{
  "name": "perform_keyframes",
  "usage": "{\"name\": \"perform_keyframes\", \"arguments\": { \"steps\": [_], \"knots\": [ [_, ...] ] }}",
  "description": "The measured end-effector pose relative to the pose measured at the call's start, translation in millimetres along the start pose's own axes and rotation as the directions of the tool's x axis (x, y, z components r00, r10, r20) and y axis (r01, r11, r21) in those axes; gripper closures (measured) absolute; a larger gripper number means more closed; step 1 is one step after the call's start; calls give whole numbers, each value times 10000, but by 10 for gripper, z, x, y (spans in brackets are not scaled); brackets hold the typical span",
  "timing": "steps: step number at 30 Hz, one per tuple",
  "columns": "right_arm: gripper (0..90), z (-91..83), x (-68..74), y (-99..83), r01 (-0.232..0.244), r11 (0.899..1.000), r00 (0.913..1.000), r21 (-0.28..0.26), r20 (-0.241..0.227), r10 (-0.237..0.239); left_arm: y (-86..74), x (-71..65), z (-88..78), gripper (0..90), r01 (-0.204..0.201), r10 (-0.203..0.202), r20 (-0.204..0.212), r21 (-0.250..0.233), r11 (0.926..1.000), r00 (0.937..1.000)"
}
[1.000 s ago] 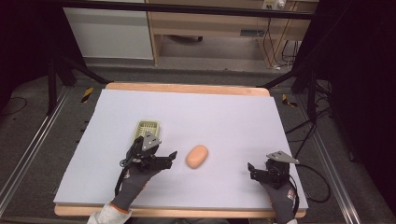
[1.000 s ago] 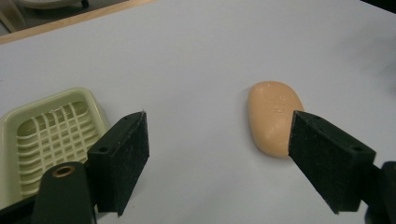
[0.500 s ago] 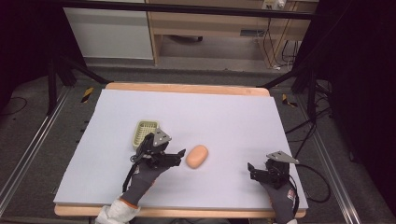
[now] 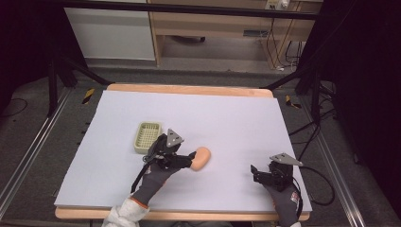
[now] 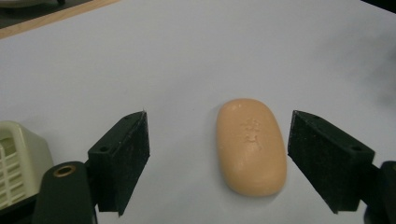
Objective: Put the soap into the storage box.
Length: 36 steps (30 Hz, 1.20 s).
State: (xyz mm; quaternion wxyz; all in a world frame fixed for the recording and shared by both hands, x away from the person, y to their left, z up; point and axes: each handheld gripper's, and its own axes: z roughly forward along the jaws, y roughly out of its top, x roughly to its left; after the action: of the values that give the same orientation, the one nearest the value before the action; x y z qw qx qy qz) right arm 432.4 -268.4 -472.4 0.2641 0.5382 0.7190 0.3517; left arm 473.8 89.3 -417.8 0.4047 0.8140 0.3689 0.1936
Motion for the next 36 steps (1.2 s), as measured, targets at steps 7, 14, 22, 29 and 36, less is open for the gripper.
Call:
{"name": "perform_keyframes", "arguments": {
  "steps": [7,14,22,29,36],
  "knots": [
    [78,6,-4,0,-36,10000,10000,4,-9,36,17,-54,113,202,-115,115,2,180,9998,9999],
    [78,6,-7,0,-78,10000,10000,44,-12,78,26,-90,226,207,-126,124,49,392,9992,9999],
    [78,11,-4,2,-179,9998,9998,49,-28,179,54,-144,342,208,-166,158,171,491,9987,9997],
    [78,14,-3,3,-158,9998,9999,89,-32,158,46,-197,453,205,-286,269,284,619,9977,9992],
    [78,19,3,7,-62,9999,10000,105,-29,62,22,-217,538,200,-495,469,283,979,9940,9985]
  ]
}}
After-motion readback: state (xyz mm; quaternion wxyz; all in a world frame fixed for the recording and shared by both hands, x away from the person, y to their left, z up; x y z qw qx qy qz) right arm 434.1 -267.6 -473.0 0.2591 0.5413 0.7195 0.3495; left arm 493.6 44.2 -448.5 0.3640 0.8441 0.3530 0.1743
